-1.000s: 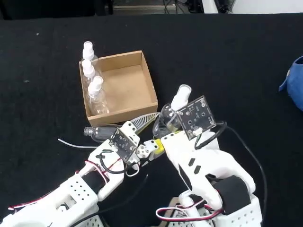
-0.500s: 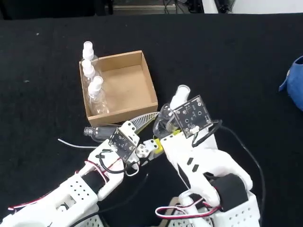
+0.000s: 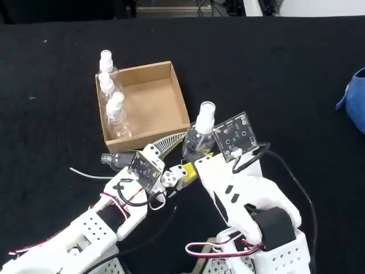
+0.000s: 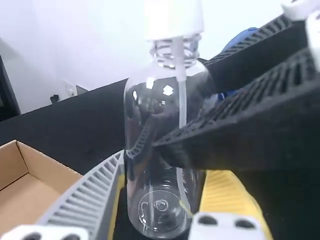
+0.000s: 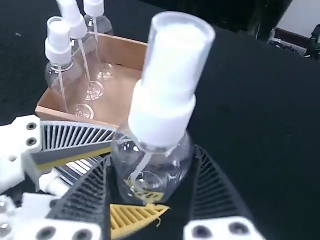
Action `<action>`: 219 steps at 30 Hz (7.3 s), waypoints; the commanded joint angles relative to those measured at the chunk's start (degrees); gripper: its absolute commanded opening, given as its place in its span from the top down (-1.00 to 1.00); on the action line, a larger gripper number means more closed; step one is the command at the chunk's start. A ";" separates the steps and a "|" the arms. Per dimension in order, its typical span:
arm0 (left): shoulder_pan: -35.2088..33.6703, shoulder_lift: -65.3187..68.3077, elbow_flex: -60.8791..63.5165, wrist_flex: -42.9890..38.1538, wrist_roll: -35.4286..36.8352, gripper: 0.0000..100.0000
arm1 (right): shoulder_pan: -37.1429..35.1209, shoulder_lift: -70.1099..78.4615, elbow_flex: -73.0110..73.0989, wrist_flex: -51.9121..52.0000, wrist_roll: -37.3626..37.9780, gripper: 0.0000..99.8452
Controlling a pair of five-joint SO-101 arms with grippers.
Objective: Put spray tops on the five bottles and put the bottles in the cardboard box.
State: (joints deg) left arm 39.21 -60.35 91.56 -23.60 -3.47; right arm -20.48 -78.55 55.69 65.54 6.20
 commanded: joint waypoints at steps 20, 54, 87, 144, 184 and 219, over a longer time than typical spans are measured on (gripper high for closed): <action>0.75 -0.88 -2.33 4.84 -0.62 0.72 | 1.58 0.04 1.80 -4.57 0.26 0.98; -4.18 -31.12 -14.90 60.92 -0.62 0.94 | 12.84 12.44 -19.65 -11.16 -2.81 0.98; -57.98 -41.49 -6.64 81.85 -0.09 0.94 | -2.55 48.13 -3.74 -53.63 -2.29 0.98; -55.25 -41.58 -5.32 80.97 -0.09 0.94 | 0.79 55.34 4.18 -82.20 -2.29 0.98; -54.99 -41.58 -5.23 81.14 -0.09 0.94 | 1.05 83.74 -15.87 -80.79 -2.20 0.98; -55.08 -41.58 -5.23 80.88 -0.09 0.94 | 2.55 89.45 -22.73 -75.78 0.53 0.97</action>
State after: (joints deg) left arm -16.18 -101.32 86.99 58.42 -3.74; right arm -18.81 11.03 35.03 -9.36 6.20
